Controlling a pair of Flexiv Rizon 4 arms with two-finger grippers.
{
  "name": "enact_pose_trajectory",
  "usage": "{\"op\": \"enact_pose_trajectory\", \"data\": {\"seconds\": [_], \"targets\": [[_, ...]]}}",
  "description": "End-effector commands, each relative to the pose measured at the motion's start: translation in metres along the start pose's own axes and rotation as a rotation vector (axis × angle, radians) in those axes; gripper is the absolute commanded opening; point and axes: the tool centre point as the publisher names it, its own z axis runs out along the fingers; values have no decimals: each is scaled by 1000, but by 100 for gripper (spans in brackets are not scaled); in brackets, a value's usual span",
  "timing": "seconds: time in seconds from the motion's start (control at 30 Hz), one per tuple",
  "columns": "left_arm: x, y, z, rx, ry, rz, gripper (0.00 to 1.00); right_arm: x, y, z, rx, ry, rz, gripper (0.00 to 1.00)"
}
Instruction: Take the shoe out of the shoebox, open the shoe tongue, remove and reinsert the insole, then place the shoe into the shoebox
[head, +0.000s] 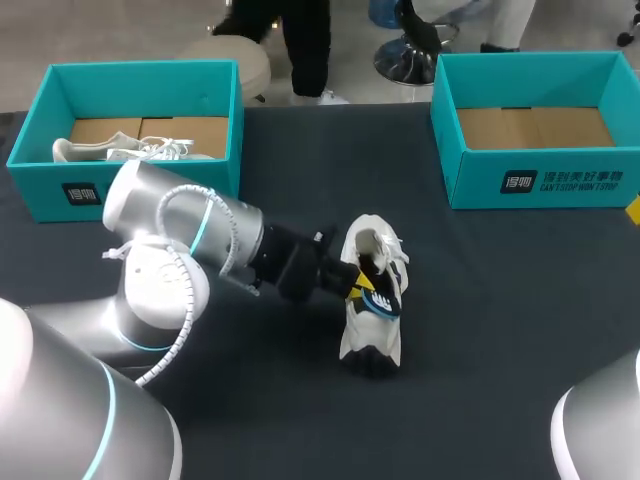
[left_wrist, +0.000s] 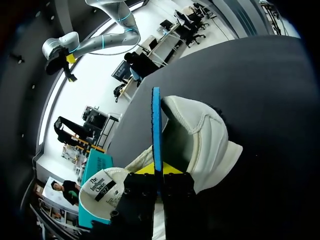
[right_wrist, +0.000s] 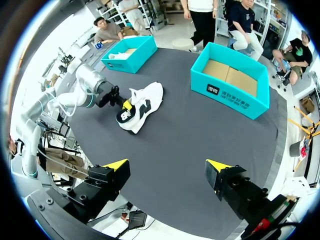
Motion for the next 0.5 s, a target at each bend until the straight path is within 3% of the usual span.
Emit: {"op": "enact_pose_trajectory", "data": {"seconds": [0.03,0.23,0.4,0.5], "targets": [[5,-2,4,0,6,0,0,-1,3,0,7,2,0,100],[2,-6,-2,2,-1,3,0,-1,3,0,7,2,0,100],[-4,-14,-8,14,-25,3,31,-1,3,0,7,2,0,100],[-6,-19,-10,21,-32,6,33,-1,3,0,7,2,0,100]]}}
